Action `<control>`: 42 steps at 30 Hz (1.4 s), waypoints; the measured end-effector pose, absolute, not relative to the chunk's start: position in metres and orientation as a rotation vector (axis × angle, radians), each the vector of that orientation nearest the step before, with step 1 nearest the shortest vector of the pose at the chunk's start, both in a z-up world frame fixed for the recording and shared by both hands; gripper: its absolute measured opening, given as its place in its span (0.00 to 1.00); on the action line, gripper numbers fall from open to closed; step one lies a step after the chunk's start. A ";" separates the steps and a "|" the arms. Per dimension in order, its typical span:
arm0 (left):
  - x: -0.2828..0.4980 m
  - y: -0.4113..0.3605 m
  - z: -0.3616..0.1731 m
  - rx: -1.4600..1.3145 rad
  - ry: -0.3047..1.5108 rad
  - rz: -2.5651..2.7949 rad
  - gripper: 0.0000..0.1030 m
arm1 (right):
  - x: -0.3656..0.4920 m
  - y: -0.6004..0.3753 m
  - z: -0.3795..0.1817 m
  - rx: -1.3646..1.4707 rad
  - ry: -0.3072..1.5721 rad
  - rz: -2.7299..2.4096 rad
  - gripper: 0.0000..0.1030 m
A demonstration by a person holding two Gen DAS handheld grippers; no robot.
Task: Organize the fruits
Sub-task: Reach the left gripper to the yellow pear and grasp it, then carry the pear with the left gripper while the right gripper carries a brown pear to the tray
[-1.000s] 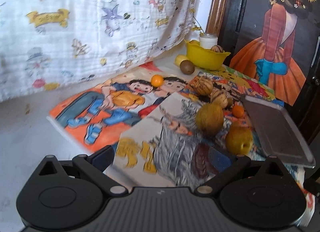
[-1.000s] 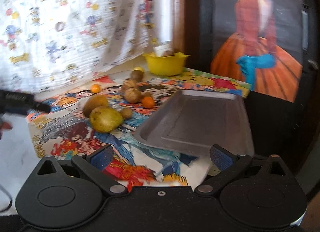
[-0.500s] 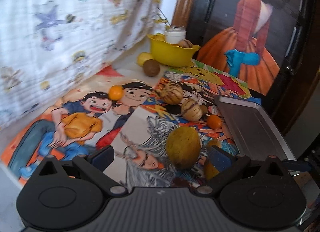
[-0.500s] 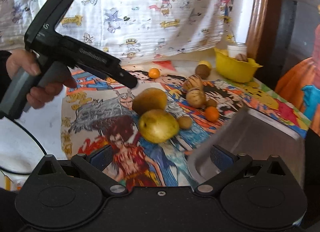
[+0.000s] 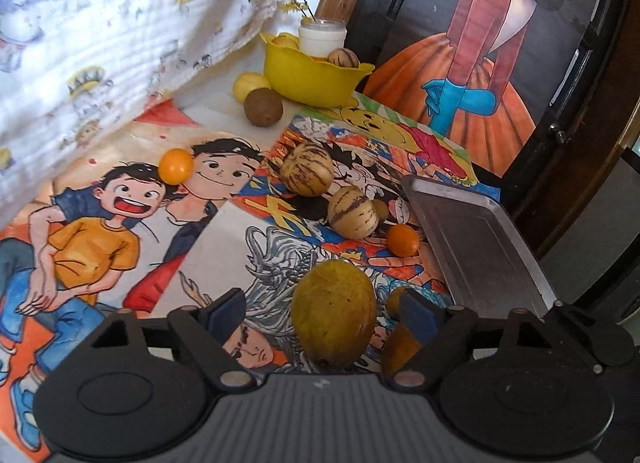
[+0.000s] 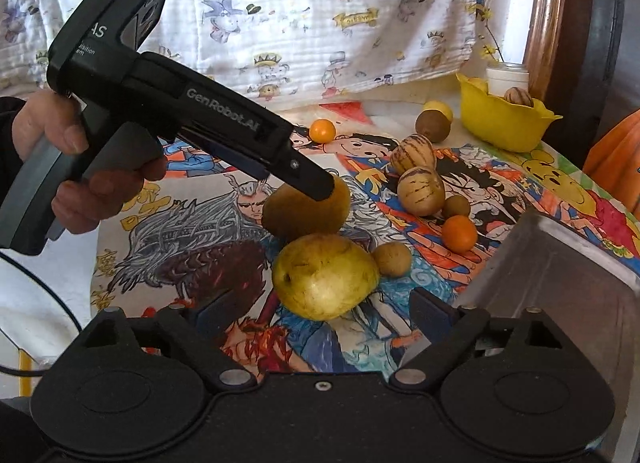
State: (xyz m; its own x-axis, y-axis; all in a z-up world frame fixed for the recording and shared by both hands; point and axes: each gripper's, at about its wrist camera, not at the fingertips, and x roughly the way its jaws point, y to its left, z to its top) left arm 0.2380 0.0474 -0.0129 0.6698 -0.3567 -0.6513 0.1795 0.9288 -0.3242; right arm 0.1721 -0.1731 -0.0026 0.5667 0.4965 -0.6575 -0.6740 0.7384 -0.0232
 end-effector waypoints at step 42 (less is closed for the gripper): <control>0.246 0.038 -0.022 -0.285 0.876 -0.288 0.56 | 0.180 -0.199 -0.024 -0.056 0.709 0.663 0.65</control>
